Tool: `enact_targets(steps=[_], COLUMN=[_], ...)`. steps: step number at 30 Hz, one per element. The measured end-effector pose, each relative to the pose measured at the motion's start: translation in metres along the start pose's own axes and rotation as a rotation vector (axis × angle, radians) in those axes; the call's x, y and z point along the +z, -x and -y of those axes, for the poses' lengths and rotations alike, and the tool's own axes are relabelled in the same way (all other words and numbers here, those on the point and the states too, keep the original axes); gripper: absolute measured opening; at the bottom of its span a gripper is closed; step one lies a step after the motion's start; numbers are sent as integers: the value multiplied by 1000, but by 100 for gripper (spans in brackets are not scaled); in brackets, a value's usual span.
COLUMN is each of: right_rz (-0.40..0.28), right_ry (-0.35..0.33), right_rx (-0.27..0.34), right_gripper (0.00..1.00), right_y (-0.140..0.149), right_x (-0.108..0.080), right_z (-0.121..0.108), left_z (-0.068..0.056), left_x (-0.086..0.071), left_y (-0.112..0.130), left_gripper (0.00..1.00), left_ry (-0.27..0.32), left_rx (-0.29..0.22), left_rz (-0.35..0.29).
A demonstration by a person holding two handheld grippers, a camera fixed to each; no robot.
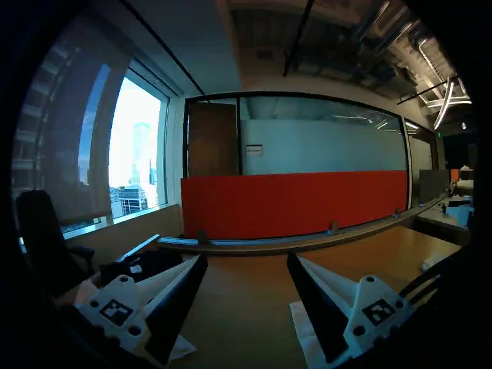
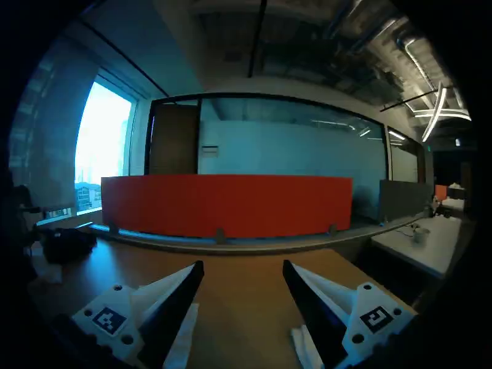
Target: Fold towel
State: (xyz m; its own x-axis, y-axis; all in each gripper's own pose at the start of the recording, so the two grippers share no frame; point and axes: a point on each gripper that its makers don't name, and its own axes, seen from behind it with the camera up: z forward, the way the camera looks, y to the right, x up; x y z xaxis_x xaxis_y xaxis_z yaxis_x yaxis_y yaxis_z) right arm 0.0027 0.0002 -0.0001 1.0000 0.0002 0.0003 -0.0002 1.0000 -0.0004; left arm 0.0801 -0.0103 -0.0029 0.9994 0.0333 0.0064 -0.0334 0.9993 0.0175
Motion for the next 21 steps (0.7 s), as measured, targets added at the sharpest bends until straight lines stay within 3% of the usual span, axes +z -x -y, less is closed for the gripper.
enact_targets(steps=[6, 12, 17, 21], right_rz=[3, 9, 31, 64], right_ry=[-2, 2, -48, -125], right_rx=[-4, -15, -44, -77], right_gripper=[100, 99, 100, 100], right_y=[-27, -40, -44, -41], right_x=[-2, -5, -10, -15], right_z=[-1, -4, 4, 21], left_z=[1, -5, -15, -24], left_x=[-7, -15, -21, -25], left_y=[-35, -45, -47, -42], left_gripper=[96, 96, 96, 96], left_ry=[4, 28, 72, 121], left_rx=[7, 14, 26, 27], left_rz=[7, 34, 61, 93])
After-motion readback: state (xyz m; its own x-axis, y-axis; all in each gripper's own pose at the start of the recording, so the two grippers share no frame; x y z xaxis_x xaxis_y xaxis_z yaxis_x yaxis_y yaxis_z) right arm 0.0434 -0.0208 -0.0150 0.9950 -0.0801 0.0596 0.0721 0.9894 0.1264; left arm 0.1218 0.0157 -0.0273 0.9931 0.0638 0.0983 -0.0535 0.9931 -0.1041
